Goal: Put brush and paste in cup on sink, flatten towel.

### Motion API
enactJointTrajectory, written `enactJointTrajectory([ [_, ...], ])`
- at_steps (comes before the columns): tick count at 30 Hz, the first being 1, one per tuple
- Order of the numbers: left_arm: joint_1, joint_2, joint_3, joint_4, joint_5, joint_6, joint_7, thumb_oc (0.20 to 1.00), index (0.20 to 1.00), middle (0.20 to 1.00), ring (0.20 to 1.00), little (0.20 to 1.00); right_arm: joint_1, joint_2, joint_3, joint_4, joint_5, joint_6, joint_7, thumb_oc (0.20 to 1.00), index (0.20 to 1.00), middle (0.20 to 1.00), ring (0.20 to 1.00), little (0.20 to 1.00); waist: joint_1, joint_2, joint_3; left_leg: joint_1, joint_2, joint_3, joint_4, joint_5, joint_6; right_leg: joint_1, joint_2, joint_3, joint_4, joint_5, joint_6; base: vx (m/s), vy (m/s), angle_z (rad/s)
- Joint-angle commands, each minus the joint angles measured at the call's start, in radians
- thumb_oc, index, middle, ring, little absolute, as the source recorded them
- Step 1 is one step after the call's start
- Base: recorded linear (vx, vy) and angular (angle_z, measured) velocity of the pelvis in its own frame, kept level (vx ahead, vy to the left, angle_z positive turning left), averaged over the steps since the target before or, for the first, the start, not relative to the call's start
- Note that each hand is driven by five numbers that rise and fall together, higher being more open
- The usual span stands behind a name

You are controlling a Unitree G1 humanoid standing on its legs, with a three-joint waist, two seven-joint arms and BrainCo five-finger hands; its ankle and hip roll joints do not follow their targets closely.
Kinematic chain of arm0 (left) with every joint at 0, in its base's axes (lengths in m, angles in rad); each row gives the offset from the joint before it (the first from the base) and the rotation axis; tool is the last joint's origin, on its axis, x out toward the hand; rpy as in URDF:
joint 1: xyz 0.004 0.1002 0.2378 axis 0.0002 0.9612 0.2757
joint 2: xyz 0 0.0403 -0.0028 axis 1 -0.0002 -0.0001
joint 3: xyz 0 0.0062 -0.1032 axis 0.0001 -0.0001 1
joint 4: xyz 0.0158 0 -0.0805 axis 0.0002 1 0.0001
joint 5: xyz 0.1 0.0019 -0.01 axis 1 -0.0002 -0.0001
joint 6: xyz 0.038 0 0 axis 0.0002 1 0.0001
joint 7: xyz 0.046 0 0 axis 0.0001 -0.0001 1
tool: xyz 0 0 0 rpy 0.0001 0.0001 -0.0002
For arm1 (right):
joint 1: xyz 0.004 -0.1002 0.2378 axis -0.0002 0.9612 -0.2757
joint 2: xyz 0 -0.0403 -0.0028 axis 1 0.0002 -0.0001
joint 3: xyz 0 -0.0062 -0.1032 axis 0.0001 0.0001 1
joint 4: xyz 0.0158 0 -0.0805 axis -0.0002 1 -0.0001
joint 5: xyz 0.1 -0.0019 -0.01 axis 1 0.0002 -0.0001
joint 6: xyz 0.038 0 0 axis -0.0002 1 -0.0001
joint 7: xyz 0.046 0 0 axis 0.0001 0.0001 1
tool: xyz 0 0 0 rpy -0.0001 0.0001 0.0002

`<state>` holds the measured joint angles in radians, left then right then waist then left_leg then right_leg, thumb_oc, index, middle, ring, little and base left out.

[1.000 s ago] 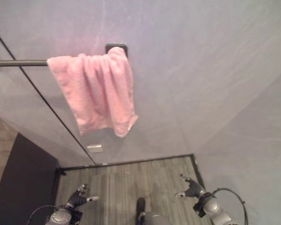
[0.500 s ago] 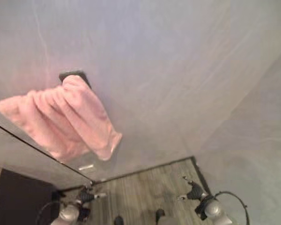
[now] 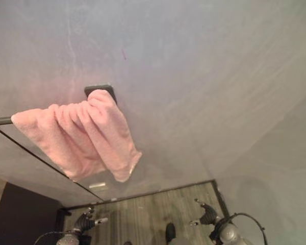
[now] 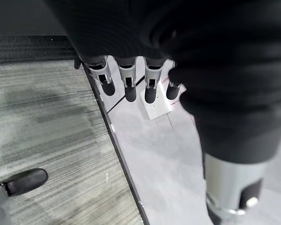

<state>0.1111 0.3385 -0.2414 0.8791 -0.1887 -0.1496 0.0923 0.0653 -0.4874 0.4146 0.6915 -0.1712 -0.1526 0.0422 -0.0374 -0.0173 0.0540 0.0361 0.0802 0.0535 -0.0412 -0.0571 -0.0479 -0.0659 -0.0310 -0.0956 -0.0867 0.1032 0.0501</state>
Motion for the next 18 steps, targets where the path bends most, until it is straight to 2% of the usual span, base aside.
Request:
enactJointTrajectory([
  [1, -0.012, 0.037, 0.018, -0.021, 0.034, -0.035, 0.007, 1.0, 1.0, 1.0, 1.0, 1.0, -0.034, 0.007, -0.015, -0.031, 0.031, -0.035, -0.054, 1.0, 1.0, 1.0, 1.0, 1.0, 0.01, -0.028, -0.029, -0.034, -0.05, -0.007, 0.027, 0.04, 0.014, -0.013, -0.064, 0.008, 0.116, -0.054, 0.089, 0.01, -0.006, 0.15],
  [7, 0.013, 0.072, 0.05, -0.073, 0.055, -0.036, 0.019, 1.0, 1.0, 1.0, 1.0, 1.0, -0.046, 0.009, -0.048, -0.131, 0.089, -0.037, -0.053, 1.0, 1.0, 1.0, 1.0, 1.0, 0.022, -0.02, -0.039, -0.032, -0.054, -0.031, -0.035, 0.067, 0.009, -0.001, -0.075, -0.023, 0.089, -0.04, 0.095, 0.01, 0.016, 0.11],
  [9, 0.041, 0.113, 0.084, -0.162, 0.066, -0.043, 0.02, 1.0, 1.0, 1.0, 1.0, 1.0, -0.051, -0.011, -0.077, -0.21, 0.115, -0.042, -0.05, 1.0, 1.0, 1.0, 1.0, 1.0, 0.028, -0.017, -0.041, -0.036, -0.057, -0.038, -0.044, 0.071, 0.008, 0.003, -0.082, -0.036, 0.083, -0.034, 0.099, 0.02, 0.032, 0.27],
  [12, 0.052, 0.129, 0.099, -0.196, 0.067, -0.043, 0.017, 1.0, 1.0, 1.0, 1.0, 1.0, -0.057, -0.021, -0.086, -0.241, 0.116, -0.044, -0.05, 1.0, 1.0, 1.0, 1.0, 1.0, 0.03, -0.015, -0.04, -0.04, -0.059, -0.042, -0.046, 0.073, 0.008, 0.004, -0.085, -0.041, 0.081, -0.033, 0.101, 0.0, 0.029, 0.12],
  [18, 0.1, 0.322, 0.224, -0.487, 0.07, -0.062, -0.025, 1.0, 1.0, 1.0, 1.0, 1.0, -0.169, -0.102, -0.135, -0.41, 0.149, -0.046, -0.034, 1.0, 1.0, 1.0, 1.0, 1.0, 0.055, -0.01, -0.03, -0.063, -0.071, -0.043, -0.046, 0.071, 0.013, -0.008, -0.105, -0.045, 0.07, -0.016, 0.113, 0.0, 0.068, 0.11],
])
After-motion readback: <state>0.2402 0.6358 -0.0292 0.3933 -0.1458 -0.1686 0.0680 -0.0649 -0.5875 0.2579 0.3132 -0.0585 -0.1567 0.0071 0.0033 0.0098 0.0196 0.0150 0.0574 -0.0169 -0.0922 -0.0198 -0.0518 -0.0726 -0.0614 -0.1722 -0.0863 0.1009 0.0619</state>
